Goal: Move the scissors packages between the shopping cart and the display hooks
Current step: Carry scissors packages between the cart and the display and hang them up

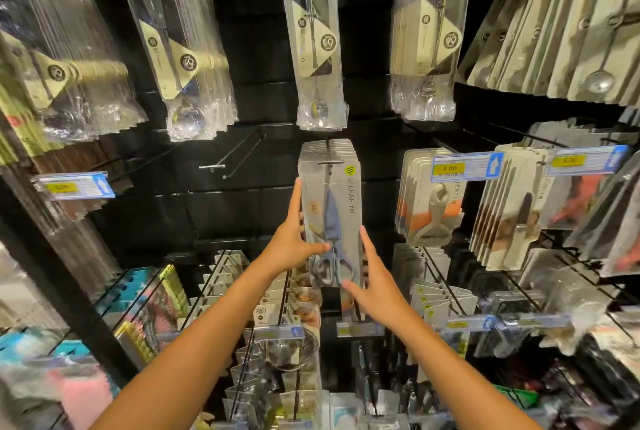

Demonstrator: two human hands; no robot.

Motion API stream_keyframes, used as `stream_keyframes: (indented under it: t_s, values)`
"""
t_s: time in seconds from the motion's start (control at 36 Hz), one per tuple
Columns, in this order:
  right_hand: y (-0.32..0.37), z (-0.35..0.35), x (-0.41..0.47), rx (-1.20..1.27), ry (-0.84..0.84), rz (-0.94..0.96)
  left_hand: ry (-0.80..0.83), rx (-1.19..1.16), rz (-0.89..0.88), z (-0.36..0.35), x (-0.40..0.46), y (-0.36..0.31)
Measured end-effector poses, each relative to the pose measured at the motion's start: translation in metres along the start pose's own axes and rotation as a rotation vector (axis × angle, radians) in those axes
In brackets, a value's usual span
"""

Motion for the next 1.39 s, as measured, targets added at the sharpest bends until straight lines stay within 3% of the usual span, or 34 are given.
stream_keyframes:
  t_s: [0.22,0.39,0.58,0.72,1.03,1.39]
  values:
    - [-0.003,0.004,0.005,-0.012,-0.033,-0.014,0.017,0.058,0.067,-0.003,-0.013,-0.003]
    - [-0.016,-0.004,-0.028,-0.133,-0.109,-0.019,-0.039,0.296,0.088,0.009,-0.061,0.028]
    - [-0.021,-0.041,-0.051,-0.290,0.149,0.093,-0.018,0.616,0.034,0.020,-0.138,0.079]
    - [-0.005,-0.091,-0.054,-0.295,0.291,0.326,-0.016,0.711,0.041,0.037,-0.202,0.104]
    - [0.072,-0.227,-0.083,-0.267,0.610,0.628,-0.120,0.836,0.507,0.090,-0.381,0.145]
    - [0.215,-0.397,-0.178,-0.448,0.988,0.882,-0.410,0.668,0.981,0.156,-0.657,0.149]
Point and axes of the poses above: each hand's wrist, its own x-axis towards the middle knuckle, its own z-axis out of the back of the hand, y = z × x, the point moved 1 cm from there along x, towards the middle knuckle, and after that the axes turned 4 degrees about -x, right-handed, at the moved point
